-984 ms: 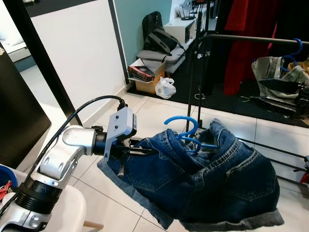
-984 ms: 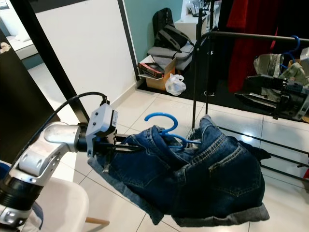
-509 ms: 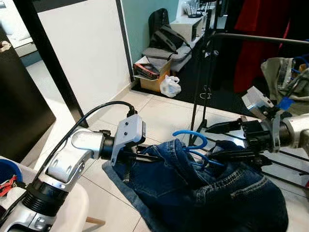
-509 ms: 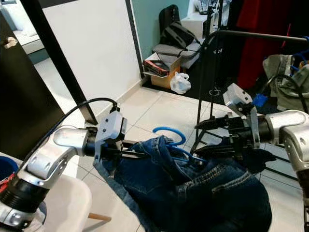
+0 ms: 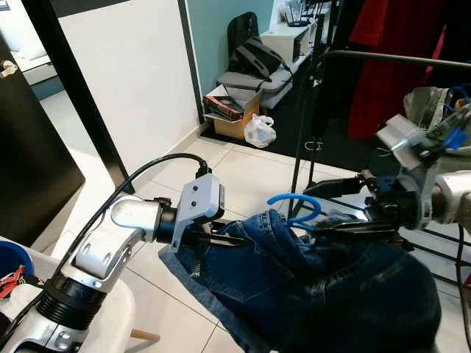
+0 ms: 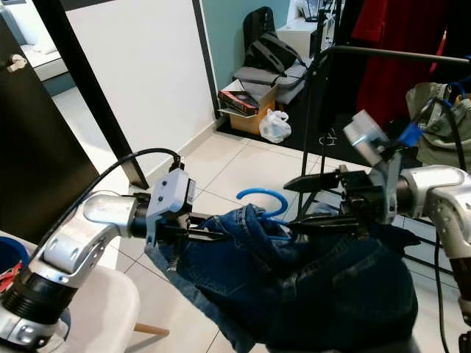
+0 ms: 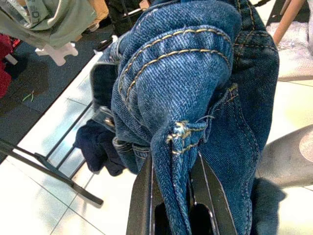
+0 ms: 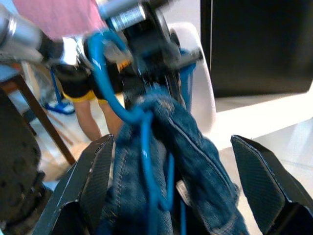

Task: Hang hanger

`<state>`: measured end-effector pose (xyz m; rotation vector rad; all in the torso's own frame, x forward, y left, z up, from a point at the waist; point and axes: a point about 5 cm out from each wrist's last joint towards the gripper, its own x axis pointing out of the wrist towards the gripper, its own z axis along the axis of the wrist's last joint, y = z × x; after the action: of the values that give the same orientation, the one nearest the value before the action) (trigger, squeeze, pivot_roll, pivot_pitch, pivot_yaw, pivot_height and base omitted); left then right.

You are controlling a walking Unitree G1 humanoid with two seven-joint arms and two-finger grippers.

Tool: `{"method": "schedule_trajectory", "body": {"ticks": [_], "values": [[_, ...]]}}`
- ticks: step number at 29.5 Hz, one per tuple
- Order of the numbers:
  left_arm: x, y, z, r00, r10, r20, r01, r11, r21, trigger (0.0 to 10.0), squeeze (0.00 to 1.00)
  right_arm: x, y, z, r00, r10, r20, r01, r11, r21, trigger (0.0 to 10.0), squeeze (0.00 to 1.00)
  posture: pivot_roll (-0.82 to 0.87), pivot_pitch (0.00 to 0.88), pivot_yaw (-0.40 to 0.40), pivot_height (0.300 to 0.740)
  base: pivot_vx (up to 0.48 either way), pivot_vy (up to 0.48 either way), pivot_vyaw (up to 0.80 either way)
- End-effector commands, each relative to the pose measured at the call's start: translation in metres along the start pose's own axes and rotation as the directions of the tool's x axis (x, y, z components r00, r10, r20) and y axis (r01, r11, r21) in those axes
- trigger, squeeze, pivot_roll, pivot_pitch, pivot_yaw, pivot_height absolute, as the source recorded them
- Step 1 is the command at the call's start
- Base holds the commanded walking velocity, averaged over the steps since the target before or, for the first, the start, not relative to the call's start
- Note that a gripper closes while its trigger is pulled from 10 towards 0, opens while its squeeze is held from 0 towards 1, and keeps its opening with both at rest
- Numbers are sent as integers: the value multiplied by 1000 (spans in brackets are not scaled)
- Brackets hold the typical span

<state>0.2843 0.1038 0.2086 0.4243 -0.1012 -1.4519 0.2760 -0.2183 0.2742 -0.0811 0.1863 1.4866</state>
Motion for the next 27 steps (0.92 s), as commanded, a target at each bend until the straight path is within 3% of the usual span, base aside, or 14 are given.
{"method": "schedule_trajectory", "body": {"ticks": [1, 7, 12, 14, 20, 23, 24, 25, 26, 27], "values": [[-2, 3, 3, 1000, 18, 9, -19, 1000, 19, 0, 0, 2, 4, 9, 999, 31, 16, -30, 999, -35, 10000, 0, -94, 0, 67, 740, 0, 0, 0], [-4, 5, 1, 1000, 28, -4, -28, 999, 20, 0, 0, -12, 3, 5, 1000, -22, -9, 22, 998, -51, 10000, 0, -92, 0, 67, 740, 0, 0, 0], [-4, 5, 2, 1000, 28, -4, -28, 999, 20, 0, 0, -12, 3, 3, 999, -26, -29, 25, 998, -50, 10000, 0, -93, 0, 68, 740, 0, 0, 0], [0, 3, 1, 1000, 21, -2, -21, 1000, 20, 0, 0, 8, 7, -5, 994, 3, -110, -9, 999, -52, 10000, 0, -94, 0, 71, 740, 0, 0, 0], [2, 3, 1, 1000, 19, -1, -19, 1000, 20, 0, 0, 15, 8, -8, 991, 10, -136, -17, 998, -54, 10000, 0, -93, 0, 71, 740, 0, 0, 0], [3, 3, 2, 1000, 19, 3, -19, 1000, 20, 0, 0, 21, 3, -16, 978, -30, -206, 19, 998, -57, 10000, 0, -90, 0, 70, 740, 0, 0, 0], [3, 3, 2, 1000, 20, 6, -21, 1000, 20, 0, 0, 24, 0, -18, 971, -55, -233, 40, 997, -70, 8235, 0, -91, 0, 70, 740, 0, 0, 0], [3, 3, 2, 1000, 20, 6, -21, 1000, 20, 0, 0, 24, 0, -18, 971, -55, -233, 40, 997, -70, 8235, 0, -91, 0, 70, 740, 0, 0, 0], [2, 3, 2, 1000, 21, 7, -22, 1000, 19, 0, 0, 24, -4, -22, 951, -103, -291, 76, 992, -105, 0, 0, -93, 0, 70, 740, 0, 0, 0], [2, 3, 2, 1000, 21, 7, -22, 1000, 19, 0, 0, 23, -5, -23, 943, -115, -312, 83, 990, -115, 0, 0, -93, 0, 70, 740, 0, 0, 0]]}}
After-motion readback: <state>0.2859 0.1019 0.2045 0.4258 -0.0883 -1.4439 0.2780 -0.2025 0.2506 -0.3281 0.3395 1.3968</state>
